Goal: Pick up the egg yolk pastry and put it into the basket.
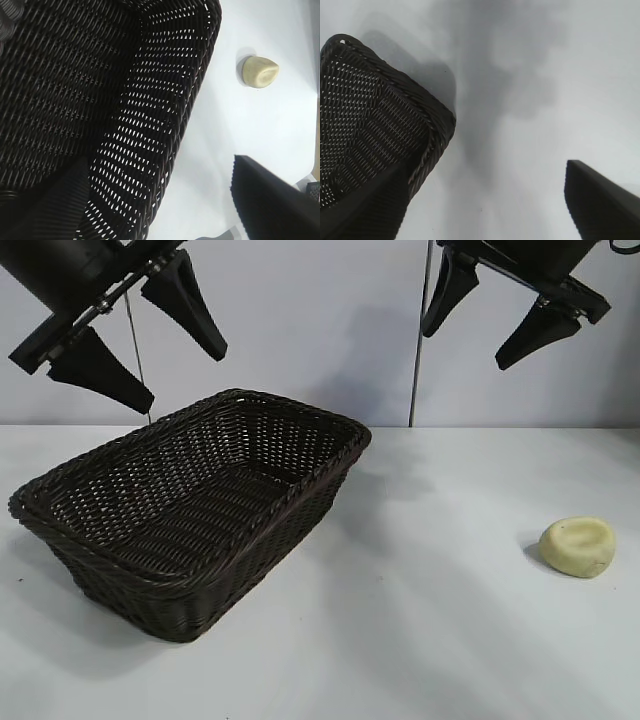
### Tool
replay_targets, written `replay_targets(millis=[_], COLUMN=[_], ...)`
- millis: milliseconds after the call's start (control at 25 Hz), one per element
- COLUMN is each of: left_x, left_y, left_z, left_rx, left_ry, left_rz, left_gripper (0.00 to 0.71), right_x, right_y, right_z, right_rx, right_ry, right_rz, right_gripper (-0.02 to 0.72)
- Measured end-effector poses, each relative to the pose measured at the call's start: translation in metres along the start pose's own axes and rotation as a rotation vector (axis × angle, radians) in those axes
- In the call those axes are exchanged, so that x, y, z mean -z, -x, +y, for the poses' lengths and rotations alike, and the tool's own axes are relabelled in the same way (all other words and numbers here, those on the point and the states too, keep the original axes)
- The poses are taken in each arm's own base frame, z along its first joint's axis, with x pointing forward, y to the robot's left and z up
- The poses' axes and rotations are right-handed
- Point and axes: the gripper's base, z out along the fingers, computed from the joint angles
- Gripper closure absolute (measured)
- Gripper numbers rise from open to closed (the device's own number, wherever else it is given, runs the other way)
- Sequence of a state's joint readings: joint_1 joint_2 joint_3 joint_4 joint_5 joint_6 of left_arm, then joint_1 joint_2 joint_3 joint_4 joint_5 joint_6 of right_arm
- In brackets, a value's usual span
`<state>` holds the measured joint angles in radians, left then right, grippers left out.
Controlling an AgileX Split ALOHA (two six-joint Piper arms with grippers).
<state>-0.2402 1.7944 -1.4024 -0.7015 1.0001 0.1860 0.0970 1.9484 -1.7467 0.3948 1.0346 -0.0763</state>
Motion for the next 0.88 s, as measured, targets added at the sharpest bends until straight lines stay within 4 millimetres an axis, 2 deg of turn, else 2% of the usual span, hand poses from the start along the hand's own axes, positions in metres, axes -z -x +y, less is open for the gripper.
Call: replay_targets(millis=[880], left_x=[0.0001], left_y=[0.0028], left_z=[-0.0017], left_rx=[0.016], left_ry=[-0.019], left_rz=[-0.031], left_gripper=[0.142], right_x=[0.0], right_y=[-0.0016], right_z=[-0.0002], right_rx=[0.002], right_ry=[-0.002], right_rz=[0.018], right_gripper=[0.092])
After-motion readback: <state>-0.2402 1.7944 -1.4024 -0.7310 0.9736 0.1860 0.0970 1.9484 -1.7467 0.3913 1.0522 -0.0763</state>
